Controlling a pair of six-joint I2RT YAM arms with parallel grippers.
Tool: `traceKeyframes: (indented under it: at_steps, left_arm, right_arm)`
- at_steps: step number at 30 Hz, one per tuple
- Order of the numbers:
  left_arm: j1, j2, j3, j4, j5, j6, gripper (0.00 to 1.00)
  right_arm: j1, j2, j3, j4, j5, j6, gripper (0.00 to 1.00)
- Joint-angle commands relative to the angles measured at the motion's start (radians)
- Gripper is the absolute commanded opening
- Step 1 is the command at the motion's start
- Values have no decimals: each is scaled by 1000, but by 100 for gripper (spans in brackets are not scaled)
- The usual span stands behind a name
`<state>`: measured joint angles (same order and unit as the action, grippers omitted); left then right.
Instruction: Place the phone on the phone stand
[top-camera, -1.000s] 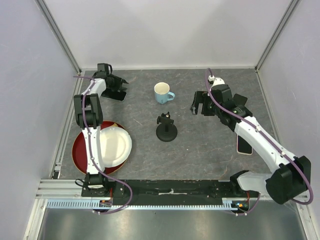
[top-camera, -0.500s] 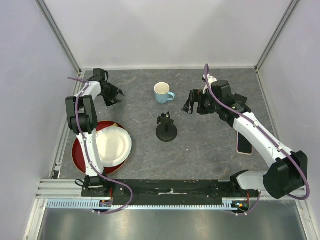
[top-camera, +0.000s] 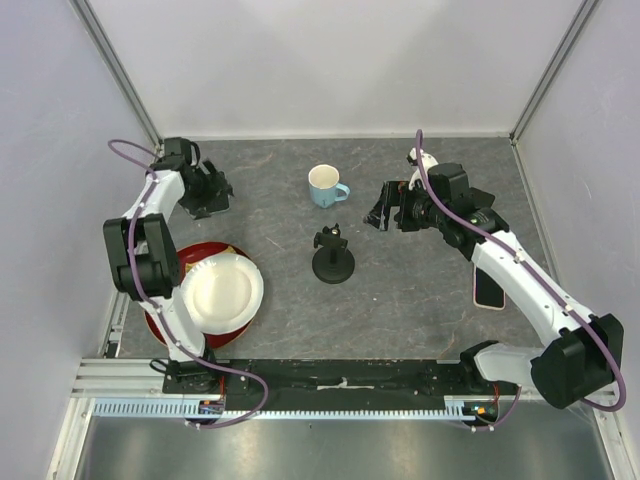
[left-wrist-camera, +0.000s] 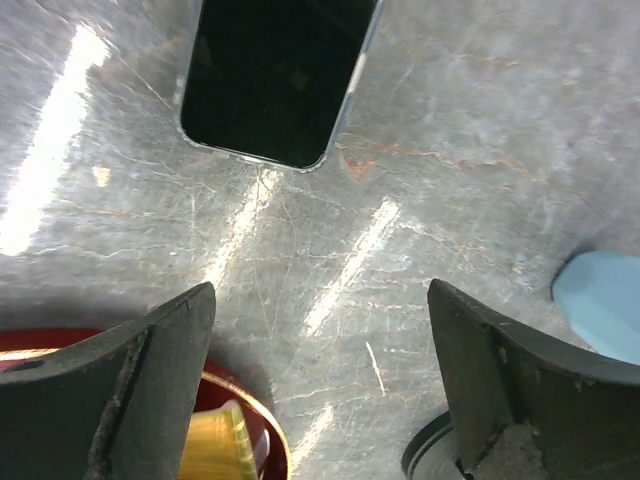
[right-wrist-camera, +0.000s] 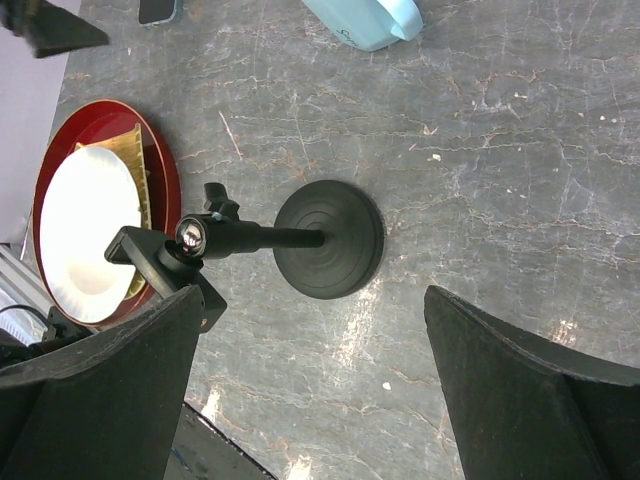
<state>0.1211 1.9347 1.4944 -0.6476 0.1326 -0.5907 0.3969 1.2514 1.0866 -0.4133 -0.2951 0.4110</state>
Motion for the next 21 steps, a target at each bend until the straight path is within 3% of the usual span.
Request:
traceKeyframes:
  at_steps: [1, 5, 11, 16, 21]
  left_arm:
    - [15, -149, -17, 71, -97, 196, 96]
    - [14, -126, 38, -7, -201, 244, 98]
    - [9, -79, 41, -37, -237, 241, 99]
    - [9, -36, 67, -9, -261, 379, 100]
    - [5, 70, 162, -67, -229, 379, 99]
  right_arm:
    - [-1, -36, 7, -4, 4, -26, 98]
    - [-1, -64, 6, -19, 39, -31, 98]
    - [-1, -81, -11, -38, 54, -44, 98]
    - [-1, -84, -21, -39, 59, -44, 98]
    - [0, -78, -7, -36, 57, -44, 98]
